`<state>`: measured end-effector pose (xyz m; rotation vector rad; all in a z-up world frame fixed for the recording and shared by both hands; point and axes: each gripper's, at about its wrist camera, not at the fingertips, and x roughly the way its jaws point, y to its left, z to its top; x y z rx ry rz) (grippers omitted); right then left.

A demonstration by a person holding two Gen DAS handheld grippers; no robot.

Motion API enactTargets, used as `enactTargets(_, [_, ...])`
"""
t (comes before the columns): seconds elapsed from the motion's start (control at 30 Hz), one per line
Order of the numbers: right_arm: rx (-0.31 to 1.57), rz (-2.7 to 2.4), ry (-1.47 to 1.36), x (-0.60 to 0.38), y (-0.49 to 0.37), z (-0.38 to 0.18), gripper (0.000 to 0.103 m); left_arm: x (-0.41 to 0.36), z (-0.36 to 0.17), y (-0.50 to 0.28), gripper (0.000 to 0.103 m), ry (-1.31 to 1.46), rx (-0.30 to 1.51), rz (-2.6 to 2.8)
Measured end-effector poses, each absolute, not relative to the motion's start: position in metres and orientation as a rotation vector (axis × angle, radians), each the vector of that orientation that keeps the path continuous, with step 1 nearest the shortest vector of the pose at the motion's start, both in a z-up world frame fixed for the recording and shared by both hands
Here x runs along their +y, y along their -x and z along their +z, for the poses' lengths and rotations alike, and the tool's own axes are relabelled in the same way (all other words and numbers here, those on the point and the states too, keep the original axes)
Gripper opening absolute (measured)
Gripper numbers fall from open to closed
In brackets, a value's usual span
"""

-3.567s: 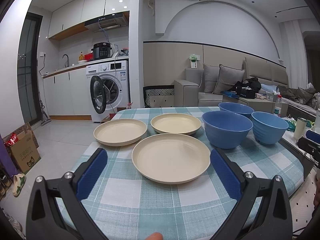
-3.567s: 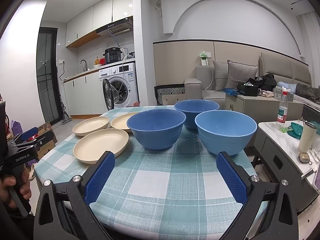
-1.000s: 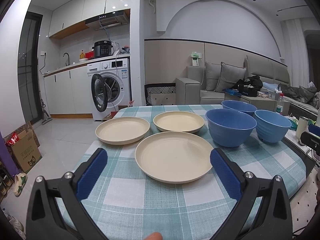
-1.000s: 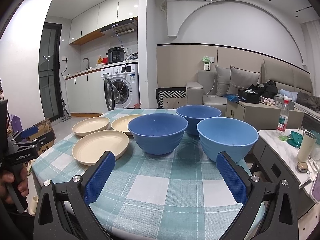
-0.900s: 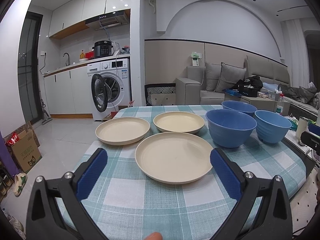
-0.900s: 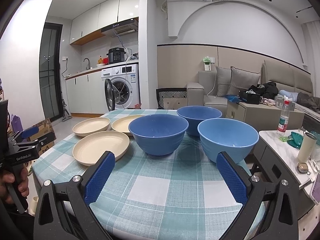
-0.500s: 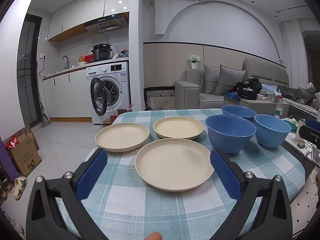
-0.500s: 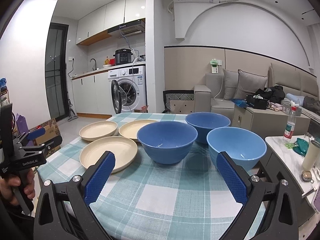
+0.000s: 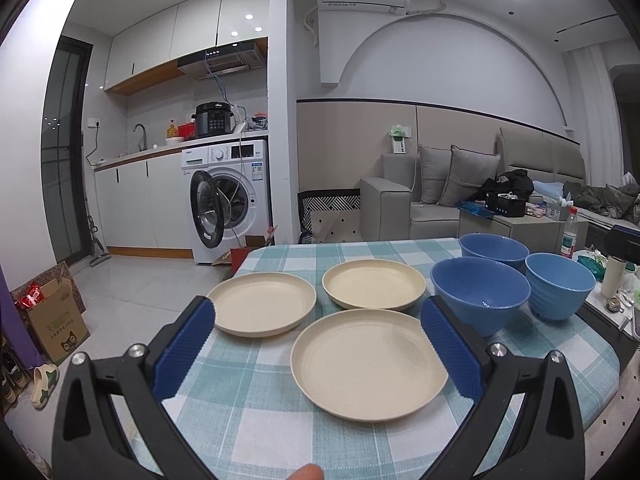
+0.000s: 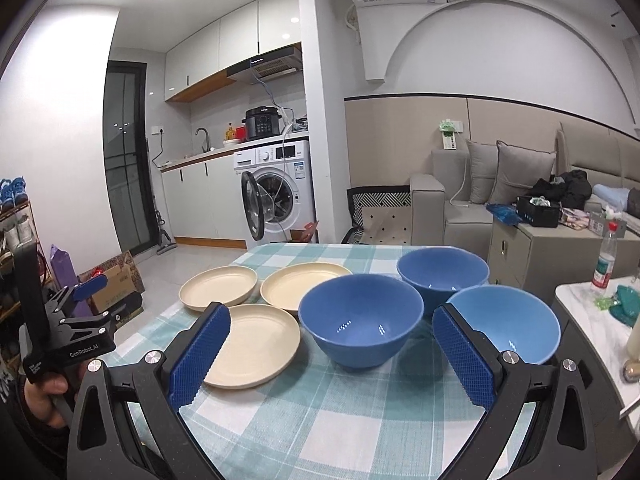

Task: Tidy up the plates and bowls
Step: 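Move both tools forward toward the large cream plate's rim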

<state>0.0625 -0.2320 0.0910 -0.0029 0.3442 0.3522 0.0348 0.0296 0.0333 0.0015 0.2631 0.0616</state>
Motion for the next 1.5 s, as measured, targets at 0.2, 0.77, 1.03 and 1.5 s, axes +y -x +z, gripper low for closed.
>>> enactTargets(0.2, [0.351,0.400,0.020,-0.214,-0.079,0.101,0.103,0.041,0.040,-0.043,0.103,0.007,0.257,0.075])
enactTargets(0.77, [0.405,0.501,0.045,-0.161,-0.146,0.114,0.103,0.076,0.040,-0.077,0.103,0.019,0.291,0.145])
enactTargets(1.03, [0.450,0.558,0.069,-0.127,-0.180,0.109,0.103,0.097,0.037,-0.101,0.103,0.024,0.312,0.197])
enactTargets(1.5, [0.514,0.631,0.068,-0.075,-0.245,0.109,0.103,0.124,0.035,-0.137,0.103,0.029,0.353,0.250])
